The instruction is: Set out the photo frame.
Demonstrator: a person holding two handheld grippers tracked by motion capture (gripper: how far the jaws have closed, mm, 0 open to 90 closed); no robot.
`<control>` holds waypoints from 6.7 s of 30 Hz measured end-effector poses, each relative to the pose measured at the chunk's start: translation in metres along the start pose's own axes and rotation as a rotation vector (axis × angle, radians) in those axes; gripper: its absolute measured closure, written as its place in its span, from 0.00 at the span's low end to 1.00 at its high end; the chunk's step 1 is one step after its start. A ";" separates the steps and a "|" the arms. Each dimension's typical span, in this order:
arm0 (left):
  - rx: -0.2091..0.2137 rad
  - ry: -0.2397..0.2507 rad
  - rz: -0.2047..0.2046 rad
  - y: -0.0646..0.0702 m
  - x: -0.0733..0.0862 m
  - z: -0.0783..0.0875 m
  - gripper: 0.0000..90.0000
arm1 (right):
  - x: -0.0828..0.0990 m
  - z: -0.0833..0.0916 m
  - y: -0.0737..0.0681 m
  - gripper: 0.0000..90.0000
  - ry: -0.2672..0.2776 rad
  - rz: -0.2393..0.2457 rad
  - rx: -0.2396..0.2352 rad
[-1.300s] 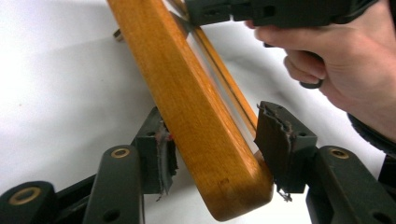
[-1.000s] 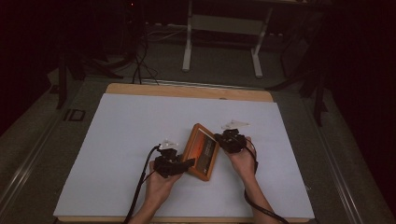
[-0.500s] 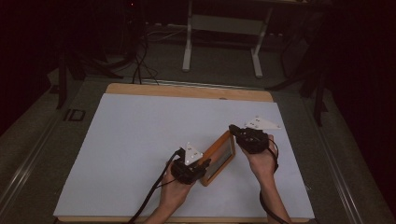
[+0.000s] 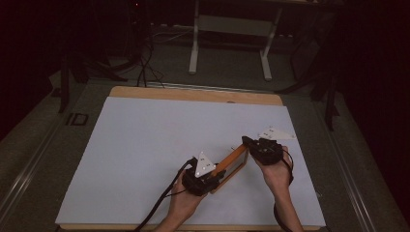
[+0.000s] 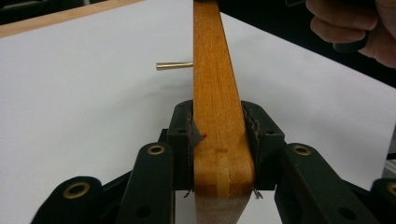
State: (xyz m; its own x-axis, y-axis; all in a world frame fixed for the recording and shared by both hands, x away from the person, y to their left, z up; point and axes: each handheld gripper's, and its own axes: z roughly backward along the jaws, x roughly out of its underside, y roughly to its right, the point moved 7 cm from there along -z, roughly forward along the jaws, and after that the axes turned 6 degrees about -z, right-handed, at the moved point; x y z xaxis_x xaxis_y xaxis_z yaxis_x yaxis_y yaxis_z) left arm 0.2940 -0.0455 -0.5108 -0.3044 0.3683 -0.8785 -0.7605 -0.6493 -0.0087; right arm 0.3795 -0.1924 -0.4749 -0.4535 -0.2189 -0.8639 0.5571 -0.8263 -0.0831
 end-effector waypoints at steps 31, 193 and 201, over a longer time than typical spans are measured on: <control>0.061 -0.136 0.004 -0.001 0.062 -0.025 0.69 | 0.006 0.017 -0.001 1.00 0.023 0.020 0.005; 0.280 -0.074 -0.124 -0.059 0.018 -0.003 0.68 | 0.034 0.019 -0.029 0.72 -0.086 0.223 -0.384; 0.264 -0.072 -0.128 -0.059 0.014 0.001 0.69 | 0.032 0.019 -0.029 0.71 -0.069 0.212 -0.385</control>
State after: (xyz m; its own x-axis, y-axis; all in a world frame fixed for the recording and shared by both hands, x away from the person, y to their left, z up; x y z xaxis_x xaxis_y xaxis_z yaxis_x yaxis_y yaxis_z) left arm 0.3345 -0.0013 -0.5220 -0.2290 0.4881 -0.8422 -0.9152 -0.4026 0.0155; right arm 0.3357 -0.1858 -0.4904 -0.3396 -0.4076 -0.8477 0.8554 -0.5086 -0.0981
